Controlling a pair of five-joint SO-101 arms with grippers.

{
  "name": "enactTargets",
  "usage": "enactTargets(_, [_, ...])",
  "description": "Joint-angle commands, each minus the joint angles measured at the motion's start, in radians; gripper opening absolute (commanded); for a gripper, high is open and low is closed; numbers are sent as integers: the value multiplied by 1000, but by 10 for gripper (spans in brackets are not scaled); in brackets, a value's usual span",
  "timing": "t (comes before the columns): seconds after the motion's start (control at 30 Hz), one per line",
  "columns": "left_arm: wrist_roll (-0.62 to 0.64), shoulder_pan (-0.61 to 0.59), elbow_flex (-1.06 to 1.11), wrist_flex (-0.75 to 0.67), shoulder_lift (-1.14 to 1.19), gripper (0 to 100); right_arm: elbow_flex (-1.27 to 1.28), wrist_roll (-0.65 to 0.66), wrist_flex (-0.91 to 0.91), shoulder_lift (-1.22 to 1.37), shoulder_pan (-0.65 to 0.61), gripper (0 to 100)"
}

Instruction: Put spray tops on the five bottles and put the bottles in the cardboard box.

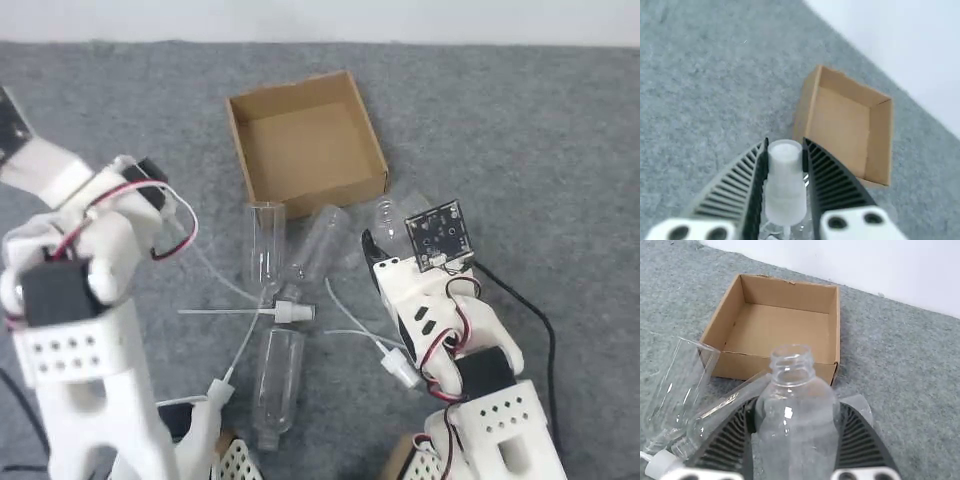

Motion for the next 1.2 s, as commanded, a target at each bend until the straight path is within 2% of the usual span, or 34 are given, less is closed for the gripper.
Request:
enactTargets(0.0, [57,5,58,-49,-130,12,-20,-11,-24,-33,-5,28])
enactTargets(0.2, [64,3,177,-137,-233,12,-20,-11,-25,-33,-7,28])
enactTargets(0.63, [66,3,257,-143,-353,12,-17,-2,-25,-33,-7,28])
enactTargets(0.73, [68,3,303,-196,-393,12,0,-2,-45,-33,-10,31])
enactTargets(0.97, [172,3,516,-385,-577,12,114,0,-206,-31,-108,28])
enactTargets(1.17, [172,3,639,-457,-769,12,126,2,-219,-31,-117,28])
